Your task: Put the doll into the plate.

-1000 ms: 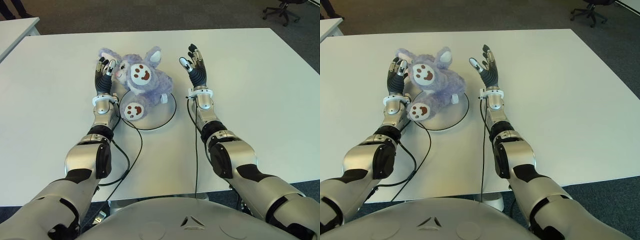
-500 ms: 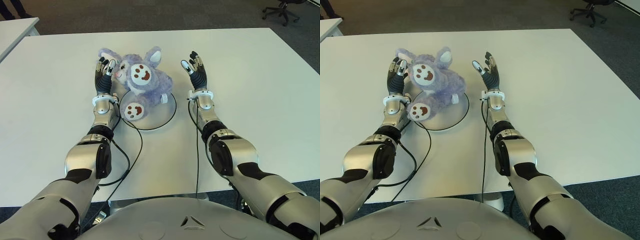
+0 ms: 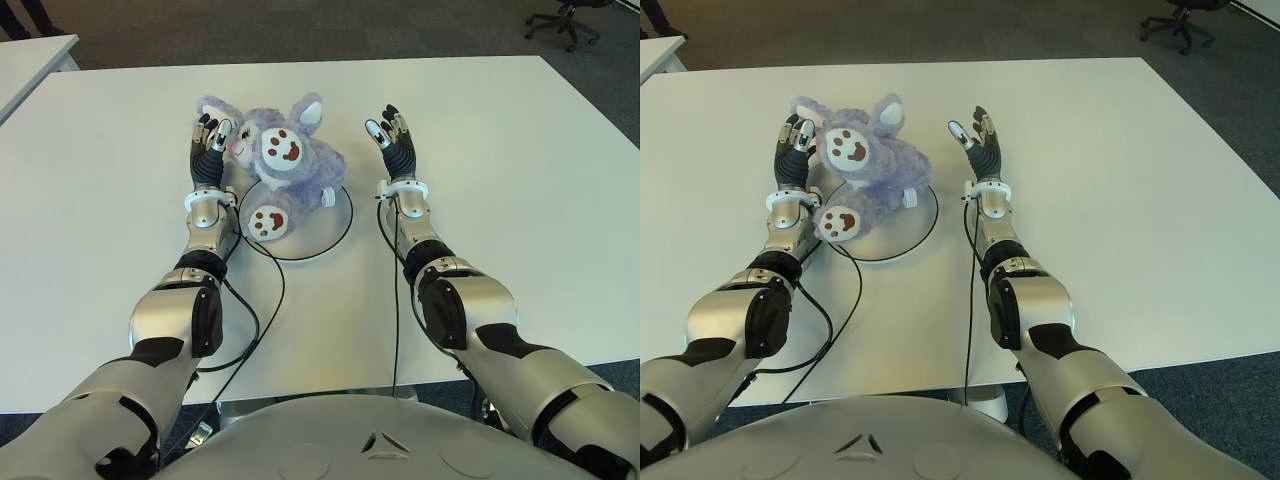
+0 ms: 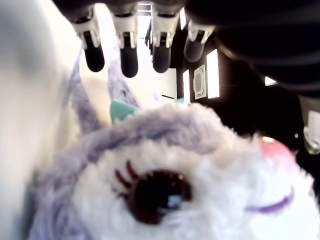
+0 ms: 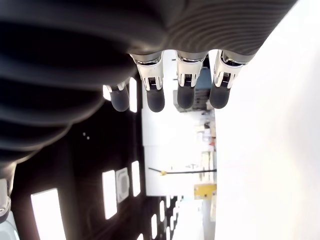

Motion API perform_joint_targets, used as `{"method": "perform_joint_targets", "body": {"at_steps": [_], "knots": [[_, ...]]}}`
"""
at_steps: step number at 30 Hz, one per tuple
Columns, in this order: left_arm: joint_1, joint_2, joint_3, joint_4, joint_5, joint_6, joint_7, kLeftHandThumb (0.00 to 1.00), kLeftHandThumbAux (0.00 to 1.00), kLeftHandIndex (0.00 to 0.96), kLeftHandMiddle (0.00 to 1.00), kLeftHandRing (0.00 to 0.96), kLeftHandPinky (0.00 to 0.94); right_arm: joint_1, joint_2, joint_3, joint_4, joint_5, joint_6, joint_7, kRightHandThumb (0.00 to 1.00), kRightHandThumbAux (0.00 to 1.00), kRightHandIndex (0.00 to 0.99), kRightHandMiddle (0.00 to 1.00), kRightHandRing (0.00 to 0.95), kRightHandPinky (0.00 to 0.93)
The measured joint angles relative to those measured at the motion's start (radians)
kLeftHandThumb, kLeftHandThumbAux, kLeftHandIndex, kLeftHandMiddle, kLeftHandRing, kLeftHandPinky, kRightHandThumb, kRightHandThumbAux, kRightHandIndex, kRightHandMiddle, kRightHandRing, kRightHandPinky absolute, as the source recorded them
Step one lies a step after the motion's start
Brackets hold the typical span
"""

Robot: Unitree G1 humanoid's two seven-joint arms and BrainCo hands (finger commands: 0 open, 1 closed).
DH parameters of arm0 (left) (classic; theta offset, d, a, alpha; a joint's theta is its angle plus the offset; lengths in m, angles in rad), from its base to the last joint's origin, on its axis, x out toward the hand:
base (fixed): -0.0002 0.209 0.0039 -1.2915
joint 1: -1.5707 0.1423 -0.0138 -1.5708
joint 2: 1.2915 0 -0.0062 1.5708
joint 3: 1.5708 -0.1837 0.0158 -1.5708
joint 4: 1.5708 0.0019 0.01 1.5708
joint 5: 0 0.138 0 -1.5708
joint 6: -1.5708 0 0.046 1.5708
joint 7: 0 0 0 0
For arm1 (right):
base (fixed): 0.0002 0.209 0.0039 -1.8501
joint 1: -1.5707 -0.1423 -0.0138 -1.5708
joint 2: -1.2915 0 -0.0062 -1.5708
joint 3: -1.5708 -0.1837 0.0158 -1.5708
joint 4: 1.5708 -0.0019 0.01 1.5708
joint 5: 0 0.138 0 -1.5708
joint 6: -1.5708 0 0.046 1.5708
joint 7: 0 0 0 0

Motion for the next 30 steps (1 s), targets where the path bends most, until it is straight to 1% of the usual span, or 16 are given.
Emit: {"method": "perform_joint_targets", "body": {"at_steps": [12,15,19,23,25,30], "knots": [[0.0,0.0,0.006,0.0,-0.007,-0.006,-0.001,0.0,0.37,0.0,0.124,0.135,0.126,0.0,0.004,-0.019,0.013,0.009,0.021,0.003,0.0,0.551,0.0,0.0,0.0,0.0],[0.0,0.0,0.007,0.0,-0.007,-0.008,-0.001,0.0,0.368,0.0,0.123,0.129,0.104,0.0,0.006,-0.023,0.013,0.009,0.024,-0.005,0.0,0.549,0.0,0.0,0.0,0.0],[0.0,0.0,0.007,0.0,-0.007,-0.011,-0.001,0.0,0.367,0.0,0.119,0.12,0.098,-0.001,0.006,-0.026,0.013,0.009,0.029,-0.018,0.0,0.531,0.0,0.009,0.0,0.0],[0.0,0.0,0.007,0.0,-0.007,-0.012,-0.001,0.0,0.363,0.0,0.116,0.118,0.102,-0.002,0.007,-0.032,0.013,0.009,0.03,-0.024,0.0,0.52,0.0,0.013,0.0,0.0],[0.0,0.0,0.007,0.0,-0.007,-0.012,-0.001,0.0,0.353,0.0,0.123,0.129,0.124,-0.002,0.006,-0.035,0.014,0.009,0.032,-0.025,0.0,0.515,0.0,0.016,0.0,0.0],[0.0,0.0,0.007,0.0,-0.007,-0.013,-0.001,0.0,0.341,0.0,0.132,0.142,0.133,-0.005,0.006,-0.046,0.015,0.011,0.043,-0.018,0.0,0.512,0.014,0.02,0.005,0.0]]}}
